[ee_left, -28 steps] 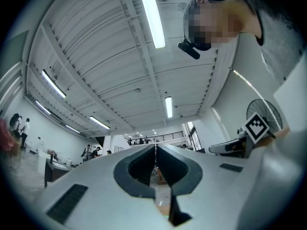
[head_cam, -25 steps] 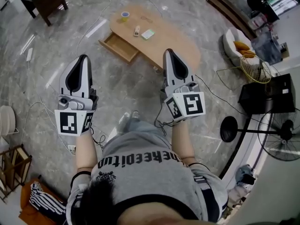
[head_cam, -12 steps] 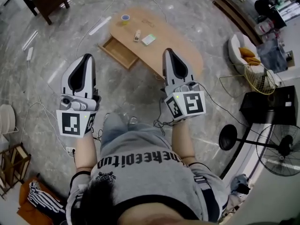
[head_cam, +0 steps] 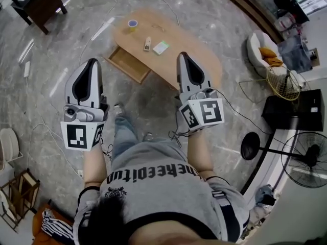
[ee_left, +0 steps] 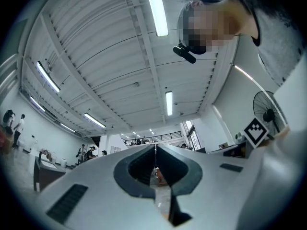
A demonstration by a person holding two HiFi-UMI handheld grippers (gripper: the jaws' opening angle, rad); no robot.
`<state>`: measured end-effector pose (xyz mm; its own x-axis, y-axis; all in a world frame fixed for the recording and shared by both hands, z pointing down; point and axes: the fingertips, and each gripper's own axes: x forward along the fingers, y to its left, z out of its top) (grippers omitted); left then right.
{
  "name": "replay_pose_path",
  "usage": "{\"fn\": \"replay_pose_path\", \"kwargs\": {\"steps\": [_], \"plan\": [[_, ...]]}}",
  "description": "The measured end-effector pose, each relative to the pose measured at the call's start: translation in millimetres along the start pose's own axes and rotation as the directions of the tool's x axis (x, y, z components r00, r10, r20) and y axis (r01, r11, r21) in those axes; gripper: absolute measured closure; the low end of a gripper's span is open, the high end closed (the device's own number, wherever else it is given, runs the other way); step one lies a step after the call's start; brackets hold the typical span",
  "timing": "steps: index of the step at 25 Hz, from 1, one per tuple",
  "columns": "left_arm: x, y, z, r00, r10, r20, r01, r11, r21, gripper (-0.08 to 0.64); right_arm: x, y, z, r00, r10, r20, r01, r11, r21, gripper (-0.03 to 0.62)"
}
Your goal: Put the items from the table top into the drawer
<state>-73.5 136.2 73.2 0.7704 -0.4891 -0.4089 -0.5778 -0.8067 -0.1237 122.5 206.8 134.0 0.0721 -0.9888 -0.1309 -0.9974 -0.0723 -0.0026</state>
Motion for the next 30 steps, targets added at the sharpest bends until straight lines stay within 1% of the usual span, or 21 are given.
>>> {"fn": "replay_pose_path", "kwargs": {"steps": [9,16,21,25,30], "plan": [[67.7,106.1,-46.3,1.0,-0.024,-0.018,0.023,1.0,-0.015,0.549,122.8,0.0,-14.9,0.999,-0.051,0.005,0.05,0.999,0.014,0.589],[112.2,171.9,-69.2,0.997,-0.077,-0.011,0.077,0.997,-0.024,0.549,197.7,10.0,-23.2,0.996,-0.091,0.001,0.091,0.996,0.013,0.589],[134.4,207.5,-84.1,0.994,-0.112,-0.007,0.112,0.993,-0.027,0.549,235.7,13.5,-27.8,0.992,-0.126,0.004,0.126,0.992,0.018,0.589],[149.5,225.9,-96.9,0.99,-0.141,-0.004,0.141,0.99,-0.016,0.549,259.3,13.8,-33.1,0.99,-0.143,-0.004,0.143,0.99,0.011,0.589],[169.9,240.1,-121.1,0.99,-0.143,-0.011,0.142,0.989,-0.044,0.549,283.4,10.4,-44.7,0.99,-0.138,-0.027,0.138,0.99,-0.004,0.589]]}}
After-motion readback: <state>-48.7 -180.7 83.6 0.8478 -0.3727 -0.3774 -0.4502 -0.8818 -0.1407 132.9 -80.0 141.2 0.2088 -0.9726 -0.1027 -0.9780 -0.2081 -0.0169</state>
